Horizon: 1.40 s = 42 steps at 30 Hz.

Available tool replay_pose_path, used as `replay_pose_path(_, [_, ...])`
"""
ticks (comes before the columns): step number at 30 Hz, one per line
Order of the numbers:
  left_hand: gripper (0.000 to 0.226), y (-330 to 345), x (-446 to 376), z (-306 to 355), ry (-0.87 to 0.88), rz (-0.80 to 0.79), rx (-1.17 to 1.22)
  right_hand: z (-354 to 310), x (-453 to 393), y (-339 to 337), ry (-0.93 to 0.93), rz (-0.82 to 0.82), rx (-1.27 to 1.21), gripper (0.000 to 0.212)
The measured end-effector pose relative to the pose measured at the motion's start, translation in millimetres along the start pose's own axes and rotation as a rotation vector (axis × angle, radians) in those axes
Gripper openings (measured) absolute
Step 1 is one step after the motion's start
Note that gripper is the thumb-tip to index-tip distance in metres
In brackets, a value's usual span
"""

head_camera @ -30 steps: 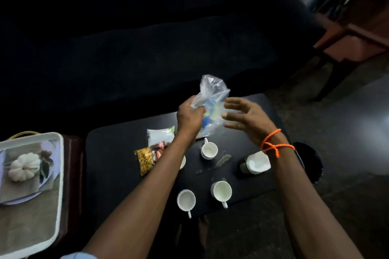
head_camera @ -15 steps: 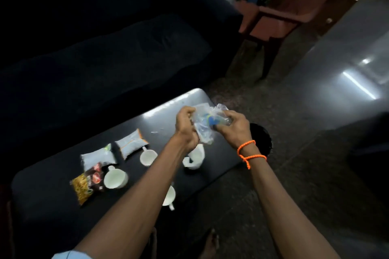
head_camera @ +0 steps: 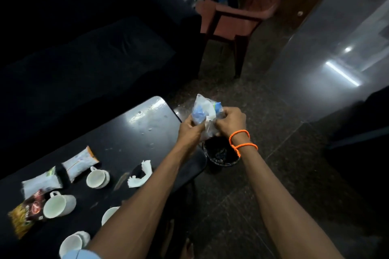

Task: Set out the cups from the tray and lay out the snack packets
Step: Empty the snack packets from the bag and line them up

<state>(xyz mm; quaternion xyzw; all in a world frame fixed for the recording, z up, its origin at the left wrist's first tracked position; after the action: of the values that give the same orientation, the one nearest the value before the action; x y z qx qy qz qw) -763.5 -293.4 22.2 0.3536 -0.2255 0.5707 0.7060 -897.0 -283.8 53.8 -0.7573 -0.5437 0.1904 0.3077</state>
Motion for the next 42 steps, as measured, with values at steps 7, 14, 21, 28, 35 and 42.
replay_pose_path(7, [0.017,26,-70,-4,0.272,0.274,-0.569,54,-30,-3,0.141,-0.212,-0.653,0.067])
replay_pose_path(14, [0.074,52,-128,-63,-0.178,-0.12,-0.585,138,-46,12,0.157,-0.03,-0.03,0.049])
replay_pose_path(21, [0.051,53,-186,-105,-0.099,0.273,-0.791,234,-44,82,-0.112,-0.126,0.517,0.065])
replay_pose_path(28, [0.028,47,-197,-112,0.0,0.309,-0.864,271,-54,97,0.16,-0.373,0.43,0.088])
replay_pose_path(35, [0.028,38,-155,-88,0.008,0.353,-0.773,214,-58,65,0.021,-0.425,0.449,0.069])
replay_pose_path(42, [0.033,-14,-78,-31,0.088,0.468,-0.551,87,-51,95,-0.252,-0.435,0.317,0.059])
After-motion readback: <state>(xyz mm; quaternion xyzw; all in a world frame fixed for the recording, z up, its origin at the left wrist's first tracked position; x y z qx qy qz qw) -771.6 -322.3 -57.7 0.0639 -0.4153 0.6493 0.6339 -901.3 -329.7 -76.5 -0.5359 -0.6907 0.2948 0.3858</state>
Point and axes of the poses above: each hand's wrist, its own x-axis away from the middle knuckle, its own y-axis out of the palm, z = x × y, the point moved 1 cm from there along -x, towards the middle knuckle, and after that the axes turned 15 degrees about -y, right-handed, at the moved point
